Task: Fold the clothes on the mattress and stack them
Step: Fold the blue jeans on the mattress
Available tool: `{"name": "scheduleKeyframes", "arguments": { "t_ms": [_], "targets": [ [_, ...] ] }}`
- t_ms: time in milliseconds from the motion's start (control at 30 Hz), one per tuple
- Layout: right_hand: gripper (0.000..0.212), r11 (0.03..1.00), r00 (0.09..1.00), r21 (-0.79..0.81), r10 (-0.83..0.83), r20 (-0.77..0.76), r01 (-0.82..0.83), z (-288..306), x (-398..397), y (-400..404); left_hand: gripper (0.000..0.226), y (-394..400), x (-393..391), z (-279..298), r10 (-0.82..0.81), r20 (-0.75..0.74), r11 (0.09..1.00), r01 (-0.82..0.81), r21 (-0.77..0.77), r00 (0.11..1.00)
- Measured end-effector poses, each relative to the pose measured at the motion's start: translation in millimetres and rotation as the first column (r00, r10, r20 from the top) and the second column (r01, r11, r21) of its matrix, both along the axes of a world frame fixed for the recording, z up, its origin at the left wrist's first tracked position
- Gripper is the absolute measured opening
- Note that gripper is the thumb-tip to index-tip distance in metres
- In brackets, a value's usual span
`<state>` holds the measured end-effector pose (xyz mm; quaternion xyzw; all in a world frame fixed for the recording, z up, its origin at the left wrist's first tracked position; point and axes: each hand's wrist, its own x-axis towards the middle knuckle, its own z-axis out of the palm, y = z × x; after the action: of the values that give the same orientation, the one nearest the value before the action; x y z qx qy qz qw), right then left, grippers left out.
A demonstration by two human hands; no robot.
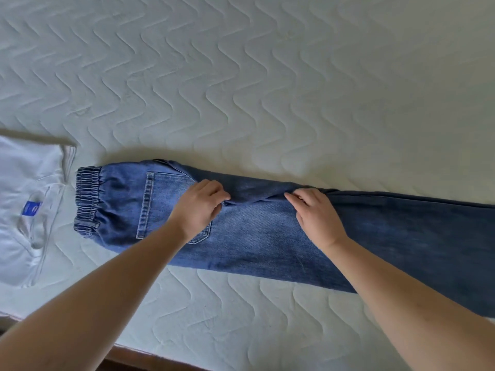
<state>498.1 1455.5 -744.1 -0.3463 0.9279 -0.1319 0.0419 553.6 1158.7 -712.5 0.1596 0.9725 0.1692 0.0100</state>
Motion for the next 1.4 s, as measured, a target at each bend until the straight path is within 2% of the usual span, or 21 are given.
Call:
{"name": "scheduleKeyframes", "arguments": {
  "t_ms": [300, 400, 500, 667, 833, 933, 1100, 1233, 1400],
  "targets": [
    [0.055, 0.984, 0.988, 0.179, -0.018, 0.155, -0.01, -14, 51, 22, 0.027, 7, 27, -28, 0.091, 0.02, 0.988, -0.088, -0.13, 0.996],
    [0.054, 0.984, 0.985, 0.177, -0.042, 0.167, 0.012, -10, 54, 23, 0.026, 7, 26, -26, 0.072, 0.041, 0.983, -0.064, -0.174, 0.997],
    [0.048, 0.989, 0.981, 0.103, -0.122, 0.152, 0.107, 0, 53, 11, 0.023, 6, 31, -27, 0.032, 0.034, 0.973, -0.023, -0.23, 0.999],
    [0.049, 0.994, 0.979, 0.04, -0.109, 0.172, 0.104, 12, 44, -46, 0.051, 5, 44, -30, 0.11, 0.15, 0.959, -0.065, -0.277, 0.983],
    [0.058, 0.982, 0.948, 0.182, -0.112, 0.298, 0.059, 1, 32, -92, 0.062, 1, 48, -34, 0.198, 0.299, 0.91, -0.063, -0.409, 0.933],
    [0.066, 0.955, 0.935, 0.278, -0.188, 0.302, 0.102, -14, 27, -68, 0.063, -5, 48, -37, 0.239, 0.317, 0.888, -0.074, -0.455, 0.918],
    [0.07, 0.892, 0.936, 0.395, -0.306, 0.171, 0.219, -21, 24, 11, 0.062, -9, 45, -37, 0.259, 0.353, 0.875, -0.063, -0.48, 0.899],
    [0.072, 0.828, 0.869, 0.425, -0.467, 0.162, 0.366, -19, 18, 56, 0.059, -9, 43, -33, 0.27, 0.399, 0.868, -0.042, -0.495, 0.876],
    [0.072, 0.834, 0.867, 0.435, -0.456, 0.202, 0.338, -20, 9, 73, 0.074, 6, 36, -15, 0.214, 0.35, 0.863, -0.009, -0.505, 0.912]
  ]
}}
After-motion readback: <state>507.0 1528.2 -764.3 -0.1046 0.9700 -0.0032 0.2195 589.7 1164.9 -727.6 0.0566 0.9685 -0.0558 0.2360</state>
